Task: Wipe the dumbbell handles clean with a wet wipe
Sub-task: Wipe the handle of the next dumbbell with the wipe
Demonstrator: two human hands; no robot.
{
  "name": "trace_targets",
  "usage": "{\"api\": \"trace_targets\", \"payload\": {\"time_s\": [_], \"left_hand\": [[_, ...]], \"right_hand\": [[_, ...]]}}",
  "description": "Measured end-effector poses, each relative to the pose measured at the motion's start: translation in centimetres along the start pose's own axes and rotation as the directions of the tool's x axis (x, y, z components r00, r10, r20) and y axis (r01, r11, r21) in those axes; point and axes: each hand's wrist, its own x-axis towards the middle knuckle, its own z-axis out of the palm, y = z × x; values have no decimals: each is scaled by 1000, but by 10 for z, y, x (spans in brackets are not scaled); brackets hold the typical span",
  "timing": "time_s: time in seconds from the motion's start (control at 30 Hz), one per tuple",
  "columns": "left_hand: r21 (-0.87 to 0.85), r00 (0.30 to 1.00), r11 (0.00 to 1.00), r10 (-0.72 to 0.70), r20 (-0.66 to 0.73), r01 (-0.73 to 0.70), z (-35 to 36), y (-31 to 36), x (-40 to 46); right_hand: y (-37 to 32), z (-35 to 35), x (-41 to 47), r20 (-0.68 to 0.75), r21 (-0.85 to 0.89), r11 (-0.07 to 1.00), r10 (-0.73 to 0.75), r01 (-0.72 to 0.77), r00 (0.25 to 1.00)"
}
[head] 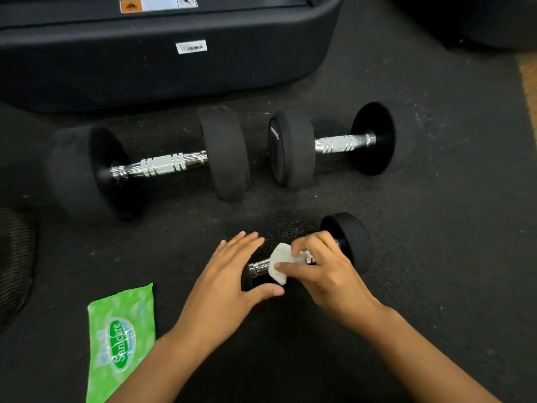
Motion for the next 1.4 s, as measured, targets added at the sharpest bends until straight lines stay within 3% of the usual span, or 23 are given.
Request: {"api": "trace_targets", "payload": {"time_s": [0.13,0.23,0.33,0.43,0.53,0.63,0.77,0.9,1.03,1.17,1.23,1.3,1.4], "left_hand": [[-140,993,990,13,-119,-29,7,18,8],[-161,987,987,1,-161,-27,13,22,16],[6,992,999,43,-120,-43,24,22,25],[285,992,950,126,19,-126,35,22,35],[340,983,925,137,125,-172,42,28,40],[352,973,910,177,147,-219,55,30,36],[452,961,849,229,155,-275,80,22,30],[403,928,837,348,129,-370,82,18,40],[208,977,954,206,61,-215,77,15,52],[227,934,906,354,52,-356,86,18,51],[222,950,926,283,135,-307,82,30,62],[272,969,950,89,232,-152,78,37,83],[147,912,989,-87,400,30,72,38,117]], "right_hand": [[-9,-7,1,-159,80,997,23,-10,987],[-12,-9,-1,-226,250,962,172,-114,959],[-3,-18,-3,-220,341,902,350,-265,910],[16,-25,-7,-251,242,856,510,-457,823],[29,-16,-14,-197,141,786,618,-602,761],[35,-2,-20,-190,19,808,582,-590,791],[36,1,-19,-223,-1,795,591,-606,776],[36,4,-19,-249,-18,794,585,-608,772],[39,4,-15,-262,-36,799,572,-600,777],[38,5,-20,-259,-11,805,570,-593,780],[38,4,-22,-245,-11,812,563,-583,789],[38,4,-23,-235,-19,815,559,-579,795],[39,3,-22,-229,-16,813,563,-582,794]]}}
